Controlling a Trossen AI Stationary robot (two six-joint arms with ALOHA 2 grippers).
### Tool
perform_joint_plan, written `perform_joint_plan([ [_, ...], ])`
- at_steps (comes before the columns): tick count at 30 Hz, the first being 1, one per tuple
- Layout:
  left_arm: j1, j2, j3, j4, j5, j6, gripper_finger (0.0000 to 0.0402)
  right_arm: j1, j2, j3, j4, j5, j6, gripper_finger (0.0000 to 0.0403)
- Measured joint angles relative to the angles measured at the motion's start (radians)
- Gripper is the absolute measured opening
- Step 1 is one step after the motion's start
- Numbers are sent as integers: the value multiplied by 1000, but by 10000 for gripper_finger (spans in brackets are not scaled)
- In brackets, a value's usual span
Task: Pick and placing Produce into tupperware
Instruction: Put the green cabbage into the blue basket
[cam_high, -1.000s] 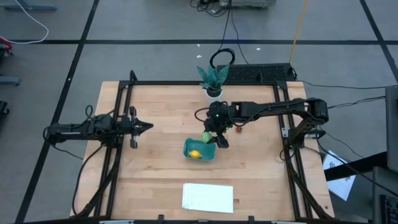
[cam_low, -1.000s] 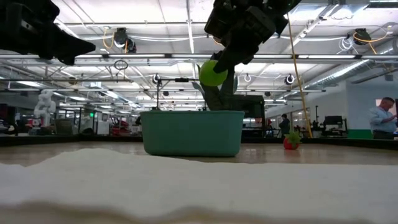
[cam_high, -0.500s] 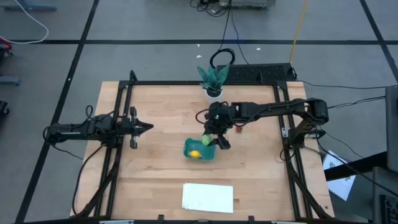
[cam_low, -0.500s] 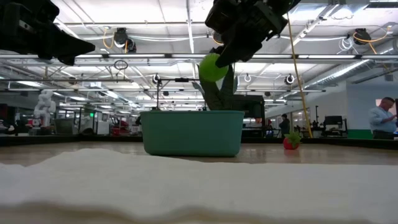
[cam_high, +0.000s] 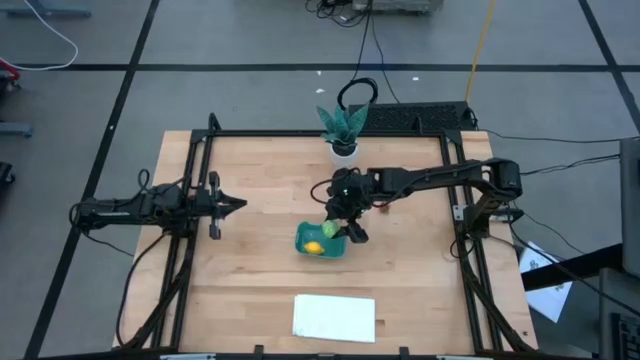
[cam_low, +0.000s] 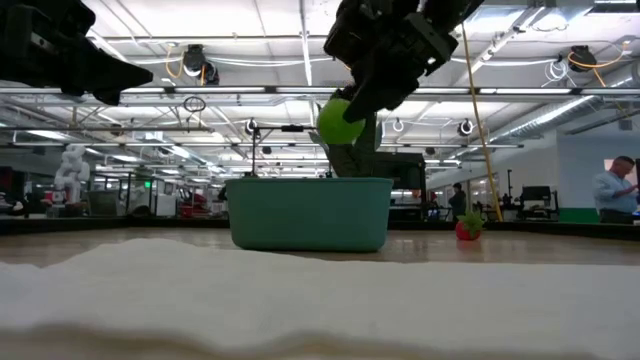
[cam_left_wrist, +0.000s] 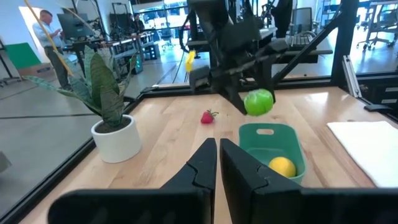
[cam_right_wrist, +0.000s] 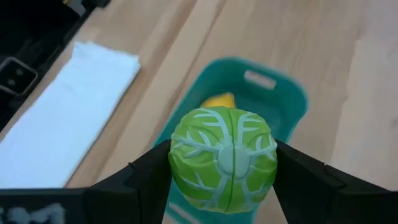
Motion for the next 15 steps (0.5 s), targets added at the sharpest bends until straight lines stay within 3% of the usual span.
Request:
perform_joint_plan([
  [7,0,1,0,-7,0,0,26,4,70,3,19,-77,3,228],
  [15,0,1,0,-10,0,3,26,4,137,124,-118,-79,-44,228],
])
